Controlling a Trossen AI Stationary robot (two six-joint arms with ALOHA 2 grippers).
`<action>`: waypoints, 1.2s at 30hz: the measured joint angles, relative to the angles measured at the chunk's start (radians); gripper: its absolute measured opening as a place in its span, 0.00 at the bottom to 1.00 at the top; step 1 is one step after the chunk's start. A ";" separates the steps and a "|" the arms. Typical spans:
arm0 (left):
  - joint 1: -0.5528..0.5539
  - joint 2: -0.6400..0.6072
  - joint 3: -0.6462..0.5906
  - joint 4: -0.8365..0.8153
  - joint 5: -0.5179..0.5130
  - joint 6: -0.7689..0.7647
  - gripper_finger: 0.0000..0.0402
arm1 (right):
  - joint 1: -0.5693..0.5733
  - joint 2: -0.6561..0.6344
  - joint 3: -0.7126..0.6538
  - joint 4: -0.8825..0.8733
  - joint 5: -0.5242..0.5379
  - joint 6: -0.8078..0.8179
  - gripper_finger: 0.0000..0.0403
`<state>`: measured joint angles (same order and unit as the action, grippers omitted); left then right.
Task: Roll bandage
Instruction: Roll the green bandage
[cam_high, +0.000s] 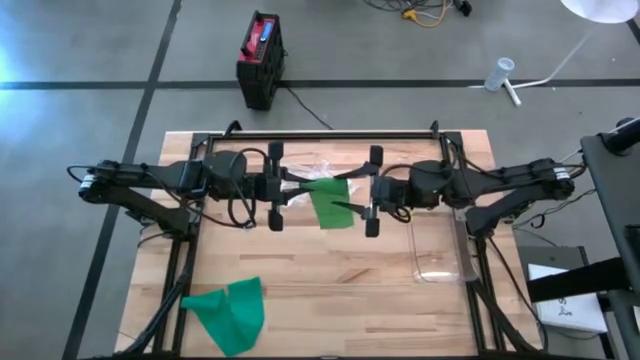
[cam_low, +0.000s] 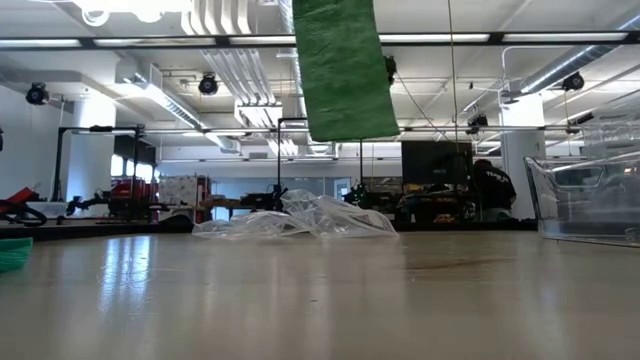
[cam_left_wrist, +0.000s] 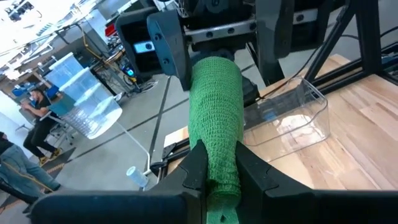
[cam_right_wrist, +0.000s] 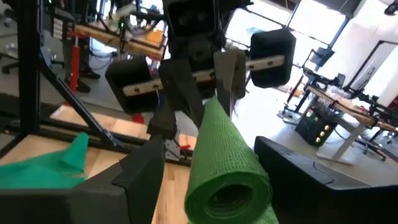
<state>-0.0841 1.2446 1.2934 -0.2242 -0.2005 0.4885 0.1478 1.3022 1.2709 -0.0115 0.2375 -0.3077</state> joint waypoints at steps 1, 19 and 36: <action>0.000 0.000 0.000 -0.001 0.000 0.000 0.10 | 0.000 0.001 0.000 -0.005 0.001 0.000 0.58; 0.000 0.000 0.000 0.021 -0.001 0.000 0.10 | -0.006 0.039 0.017 -0.005 0.041 -0.003 0.32; 0.031 -0.075 -0.209 0.342 -0.001 -0.081 0.38 | 0.013 -0.071 -0.041 0.026 0.029 0.029 0.07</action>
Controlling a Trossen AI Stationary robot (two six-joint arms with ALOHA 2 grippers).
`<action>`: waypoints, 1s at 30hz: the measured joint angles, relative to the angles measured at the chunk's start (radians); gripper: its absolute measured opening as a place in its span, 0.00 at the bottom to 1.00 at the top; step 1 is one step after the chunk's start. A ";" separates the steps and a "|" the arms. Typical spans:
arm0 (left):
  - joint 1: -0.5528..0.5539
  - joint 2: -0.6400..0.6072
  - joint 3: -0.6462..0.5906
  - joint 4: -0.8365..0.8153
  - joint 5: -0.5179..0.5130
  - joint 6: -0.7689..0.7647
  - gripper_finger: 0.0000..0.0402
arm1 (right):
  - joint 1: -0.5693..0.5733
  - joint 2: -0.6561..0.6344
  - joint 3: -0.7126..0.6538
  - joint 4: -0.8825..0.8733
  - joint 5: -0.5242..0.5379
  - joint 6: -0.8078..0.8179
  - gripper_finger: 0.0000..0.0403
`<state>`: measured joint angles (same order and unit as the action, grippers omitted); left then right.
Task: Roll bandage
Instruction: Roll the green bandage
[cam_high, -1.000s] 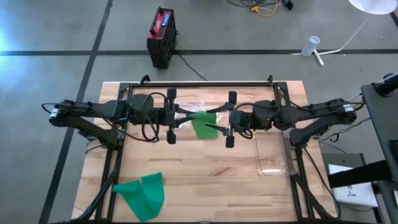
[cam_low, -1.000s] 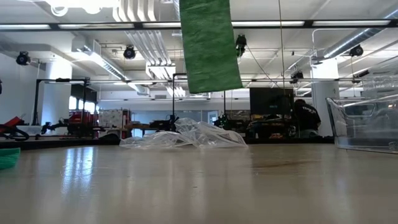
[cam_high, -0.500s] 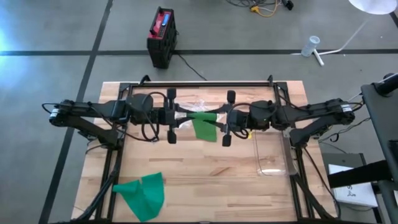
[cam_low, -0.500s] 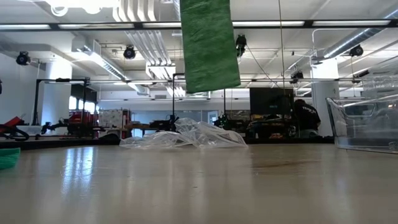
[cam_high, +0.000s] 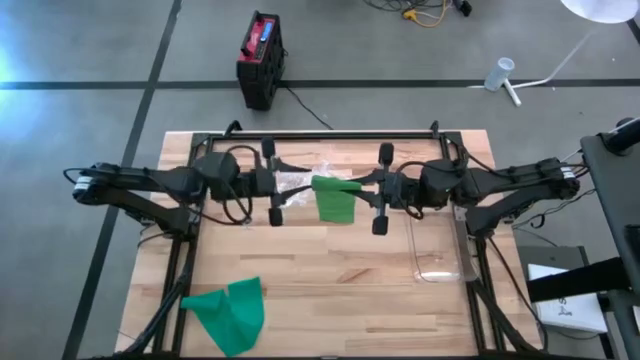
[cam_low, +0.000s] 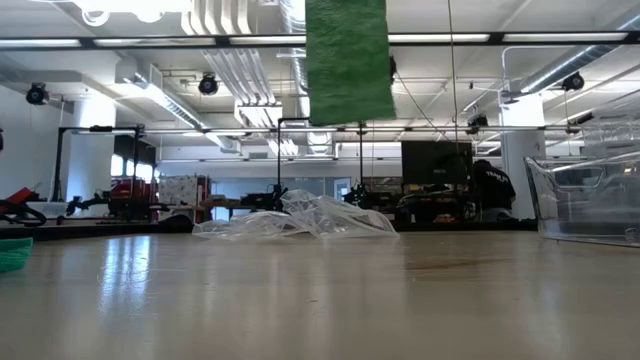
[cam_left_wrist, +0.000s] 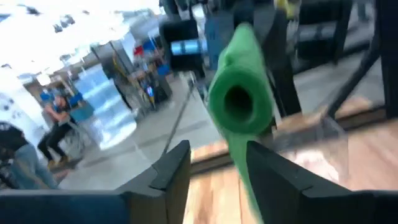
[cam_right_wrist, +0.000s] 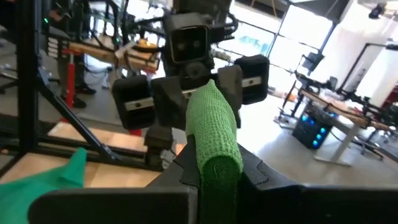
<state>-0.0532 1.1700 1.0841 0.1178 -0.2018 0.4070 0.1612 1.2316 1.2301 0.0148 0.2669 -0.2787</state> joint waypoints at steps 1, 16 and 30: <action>0.000 0.000 -0.023 0.062 0.001 -0.009 0.39 | 0.000 -0.002 -0.004 0.016 -0.006 0.000 0.07; 0.005 0.109 -0.100 0.386 0.035 -0.031 0.32 | -0.006 0.001 -0.012 0.071 -0.089 -0.010 0.08; 0.020 0.147 -0.100 0.396 -0.078 -0.050 0.00 | -0.008 -0.037 -0.013 -0.065 -0.099 0.088 0.08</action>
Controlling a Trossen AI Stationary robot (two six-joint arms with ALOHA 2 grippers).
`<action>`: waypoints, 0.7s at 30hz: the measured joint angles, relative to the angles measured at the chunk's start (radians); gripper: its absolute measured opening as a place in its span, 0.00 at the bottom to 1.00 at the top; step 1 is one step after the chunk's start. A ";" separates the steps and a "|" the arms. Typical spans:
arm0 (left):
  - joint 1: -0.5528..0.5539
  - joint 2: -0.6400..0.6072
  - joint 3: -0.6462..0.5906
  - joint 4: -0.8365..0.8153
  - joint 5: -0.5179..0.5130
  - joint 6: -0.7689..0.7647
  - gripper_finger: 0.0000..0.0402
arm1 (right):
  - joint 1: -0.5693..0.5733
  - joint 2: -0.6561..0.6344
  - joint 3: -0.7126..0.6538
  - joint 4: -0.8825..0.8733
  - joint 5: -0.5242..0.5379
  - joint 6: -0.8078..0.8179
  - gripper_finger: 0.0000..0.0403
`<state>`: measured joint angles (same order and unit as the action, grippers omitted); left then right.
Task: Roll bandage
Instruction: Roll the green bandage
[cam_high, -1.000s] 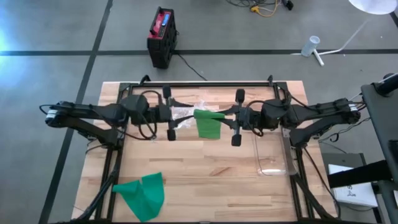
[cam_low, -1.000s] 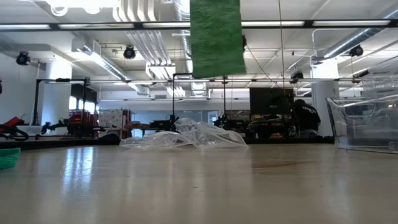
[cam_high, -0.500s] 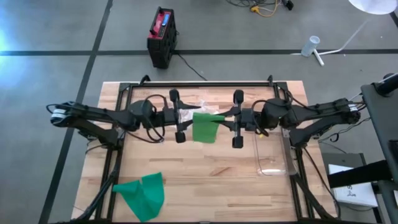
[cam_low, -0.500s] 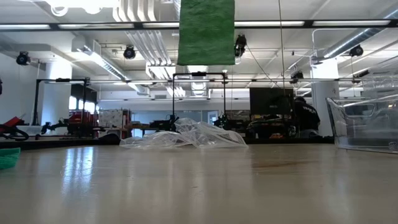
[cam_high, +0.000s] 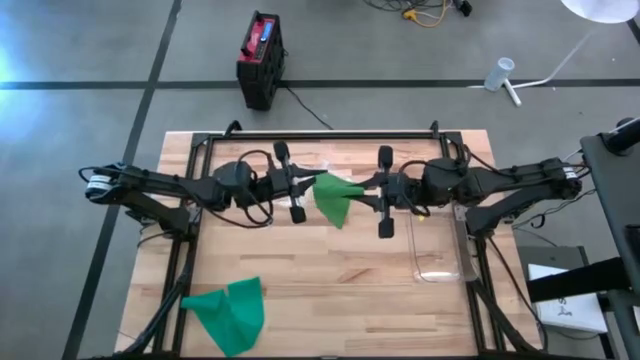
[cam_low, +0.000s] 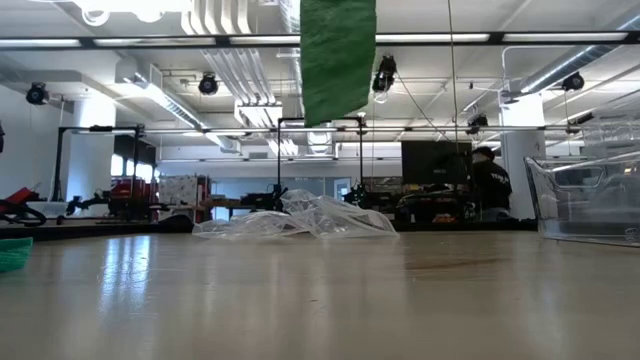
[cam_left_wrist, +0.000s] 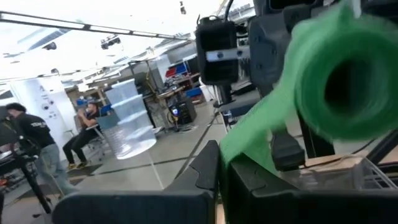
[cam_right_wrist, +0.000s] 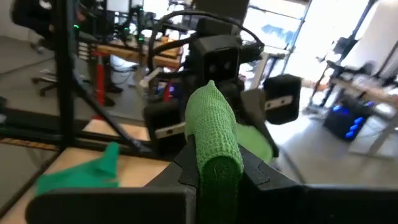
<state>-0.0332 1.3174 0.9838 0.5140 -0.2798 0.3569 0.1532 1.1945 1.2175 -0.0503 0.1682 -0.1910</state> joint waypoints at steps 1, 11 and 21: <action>0.003 0.000 -0.002 0.002 0.001 0.000 0.00 | -0.002 -0.006 0.000 -0.009 -0.020 0.020 0.08; 0.027 0.061 -0.011 0.029 -0.017 -0.002 0.00 | -0.011 -0.079 0.002 -0.004 -0.067 0.061 0.08; 0.017 0.123 -0.013 0.134 -0.009 0.074 0.02 | -0.012 -0.006 0.000 0.069 0.124 -0.096 0.08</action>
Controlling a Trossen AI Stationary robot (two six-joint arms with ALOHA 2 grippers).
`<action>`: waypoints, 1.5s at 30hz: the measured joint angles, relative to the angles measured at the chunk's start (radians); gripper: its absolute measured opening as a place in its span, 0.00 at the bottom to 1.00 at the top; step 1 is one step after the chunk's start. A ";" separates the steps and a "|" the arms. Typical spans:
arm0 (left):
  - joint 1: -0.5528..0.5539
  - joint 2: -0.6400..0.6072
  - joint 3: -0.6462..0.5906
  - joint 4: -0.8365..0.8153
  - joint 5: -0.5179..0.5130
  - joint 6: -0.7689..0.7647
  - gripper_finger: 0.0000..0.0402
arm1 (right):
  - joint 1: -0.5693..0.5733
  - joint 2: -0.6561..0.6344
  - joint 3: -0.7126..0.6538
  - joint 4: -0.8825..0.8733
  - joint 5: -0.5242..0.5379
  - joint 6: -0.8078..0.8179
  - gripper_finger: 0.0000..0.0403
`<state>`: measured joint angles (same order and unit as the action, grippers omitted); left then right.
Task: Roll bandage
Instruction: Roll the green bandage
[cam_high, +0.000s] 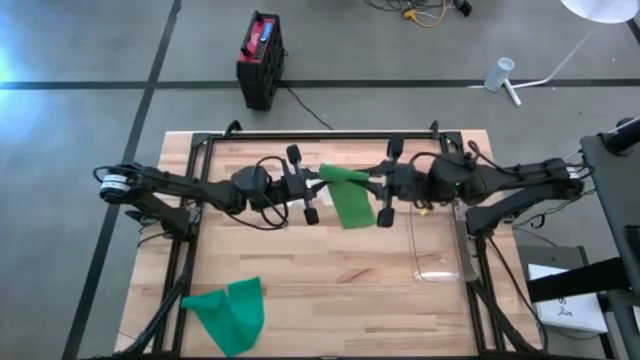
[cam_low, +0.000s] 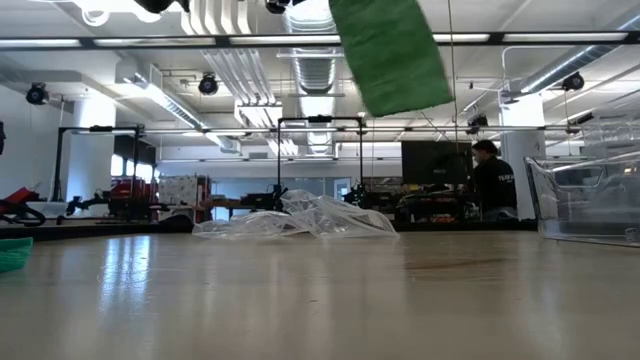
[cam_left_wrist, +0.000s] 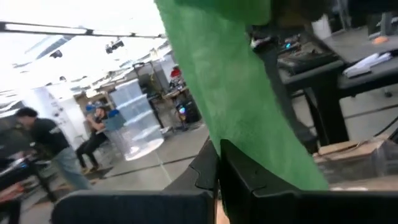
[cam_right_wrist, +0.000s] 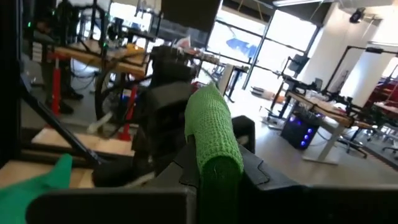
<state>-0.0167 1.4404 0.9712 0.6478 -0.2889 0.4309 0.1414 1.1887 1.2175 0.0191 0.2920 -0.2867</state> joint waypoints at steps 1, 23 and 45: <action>0.000 -0.007 0.001 -0.004 -0.017 0.009 0.03 | 0.000 0.005 0.000 -0.004 -0.003 -0.009 0.08; -0.150 -0.170 0.117 -0.261 0.001 0.401 0.60 | -0.035 -0.042 -0.002 -0.142 -0.030 0.104 0.08; -0.135 0.024 0.396 -0.623 -0.204 0.425 0.59 | -0.048 -0.041 -0.002 -0.170 -0.039 0.185 0.08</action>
<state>-0.1520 1.4643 1.3674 0.0243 -0.4931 0.8555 0.0929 1.1477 1.2160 -0.1506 0.2527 -0.1014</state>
